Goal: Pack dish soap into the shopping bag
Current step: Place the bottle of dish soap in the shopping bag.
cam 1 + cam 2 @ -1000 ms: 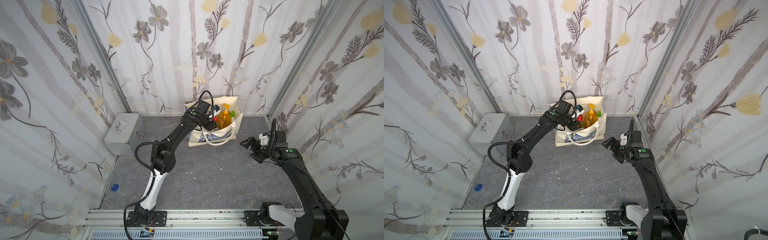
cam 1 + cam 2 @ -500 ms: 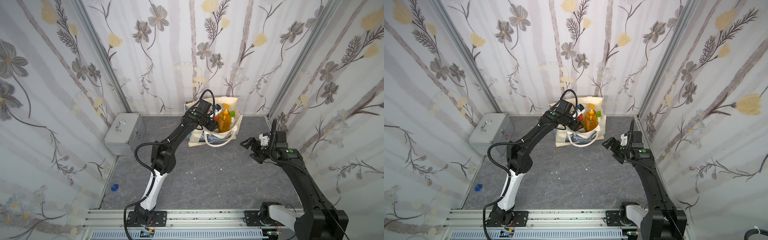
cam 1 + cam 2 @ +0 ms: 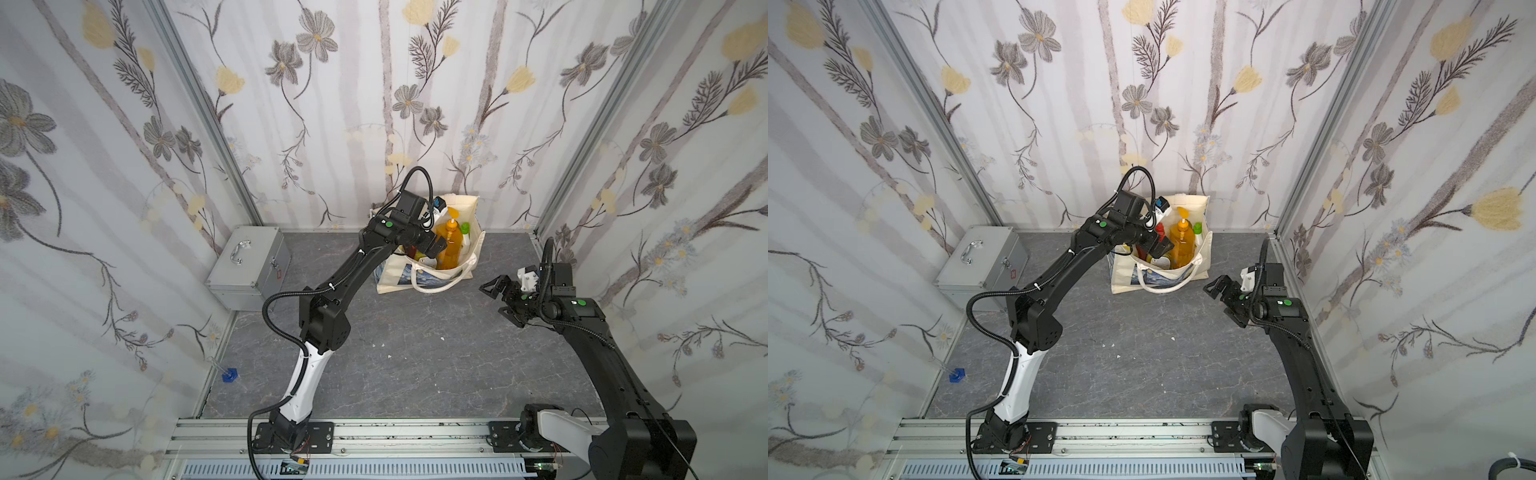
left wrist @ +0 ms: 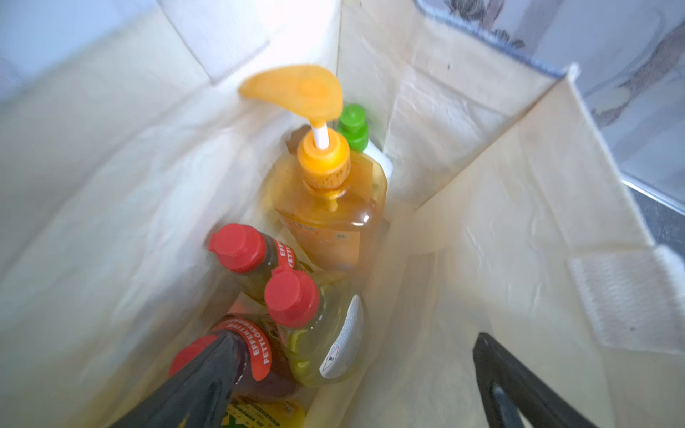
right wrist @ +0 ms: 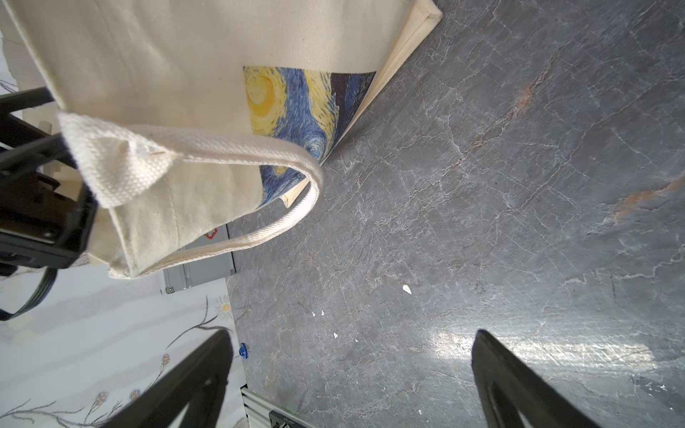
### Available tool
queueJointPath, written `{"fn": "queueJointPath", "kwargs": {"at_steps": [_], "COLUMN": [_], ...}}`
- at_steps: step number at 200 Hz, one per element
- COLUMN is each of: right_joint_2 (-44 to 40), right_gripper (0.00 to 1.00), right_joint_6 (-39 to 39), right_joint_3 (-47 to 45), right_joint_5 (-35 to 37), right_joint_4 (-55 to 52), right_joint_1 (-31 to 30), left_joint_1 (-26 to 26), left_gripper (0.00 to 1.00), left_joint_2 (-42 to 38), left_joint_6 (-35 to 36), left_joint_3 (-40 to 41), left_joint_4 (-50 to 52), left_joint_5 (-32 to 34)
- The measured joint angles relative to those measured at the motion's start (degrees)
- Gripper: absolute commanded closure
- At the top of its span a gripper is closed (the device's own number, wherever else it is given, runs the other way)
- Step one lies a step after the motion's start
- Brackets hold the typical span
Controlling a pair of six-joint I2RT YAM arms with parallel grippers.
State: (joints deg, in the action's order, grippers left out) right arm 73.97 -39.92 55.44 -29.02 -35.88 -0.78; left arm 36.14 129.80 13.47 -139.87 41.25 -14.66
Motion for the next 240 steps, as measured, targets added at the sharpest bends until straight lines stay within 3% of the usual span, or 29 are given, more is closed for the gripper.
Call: {"fn": "queueJointPath", "kwargs": {"at_steps": [43,120,180,213,240], "right_joint_2": [0.76,10.43,18.73,21.24,22.51], "right_gripper": [0.0,0.0,0.0,0.0,0.05], "right_joint_6": [0.04,-8.37,-16.09,-20.31,-20.96], "right_joint_3": [4.46,22.34,37.24,41.55,43.23], "right_joint_5": [-1.27,-1.81,4.31,10.6,15.13], "right_joint_4": [0.04,-2.34,-10.58,-17.57,-20.09], "right_joint_1": [-0.11,-3.23,-7.63,-9.01,-9.53], "left_joint_1": [-2.32,-11.78,-19.47,-19.87,-20.68], "left_gripper": [0.0,0.0,0.0,0.0,0.0], "left_joint_2": [-1.77,-7.65,-9.99,-14.34,-15.32], "left_joint_6": [-7.93,-28.2,-44.92,-48.52,-49.9], "left_joint_3": [-5.92,-4.24,0.48,9.27,11.91], "left_joint_4": [-2.27,-1.03,10.62,11.47,11.32], "left_joint_5": [6.4,21.0,21.94,18.95,17.84]}}
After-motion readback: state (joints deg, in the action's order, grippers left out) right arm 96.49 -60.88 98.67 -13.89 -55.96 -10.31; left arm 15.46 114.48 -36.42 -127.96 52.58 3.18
